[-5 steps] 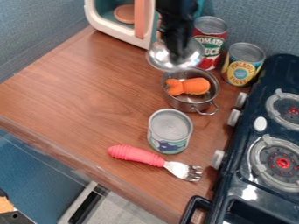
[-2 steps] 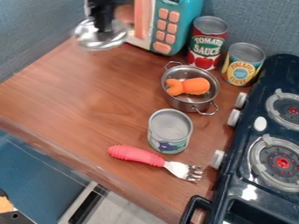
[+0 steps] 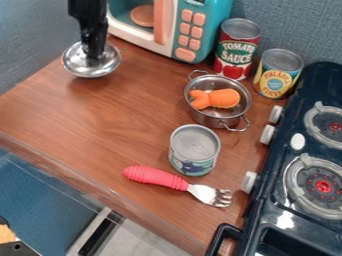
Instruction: Moved the silver lid to the upper left side of the table
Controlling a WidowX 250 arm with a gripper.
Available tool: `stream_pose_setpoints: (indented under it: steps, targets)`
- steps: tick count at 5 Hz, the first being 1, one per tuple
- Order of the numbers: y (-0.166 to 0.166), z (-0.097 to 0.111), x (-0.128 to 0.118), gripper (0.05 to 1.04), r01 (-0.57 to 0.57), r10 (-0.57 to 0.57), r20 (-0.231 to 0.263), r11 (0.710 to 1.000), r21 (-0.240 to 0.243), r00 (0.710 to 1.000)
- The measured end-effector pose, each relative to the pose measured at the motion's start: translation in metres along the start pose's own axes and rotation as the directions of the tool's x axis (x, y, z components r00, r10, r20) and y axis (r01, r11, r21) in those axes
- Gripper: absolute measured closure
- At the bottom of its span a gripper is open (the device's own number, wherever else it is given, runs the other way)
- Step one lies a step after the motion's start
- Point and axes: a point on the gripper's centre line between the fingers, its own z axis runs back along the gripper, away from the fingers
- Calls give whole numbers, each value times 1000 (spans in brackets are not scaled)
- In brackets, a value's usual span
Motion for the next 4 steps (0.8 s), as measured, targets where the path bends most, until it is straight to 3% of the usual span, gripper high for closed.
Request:
stream_pose_setpoints:
  steps: [1, 3, 4]
  targets:
    - [-10, -15, -2, 768, 19, -19, 9, 1000, -10, 1000]
    - [-11, -21, -5, 178, 72, -71, -5, 997, 28, 997]
    - [-6, -20, -5, 74, 76, -76, -3, 995, 57, 997]
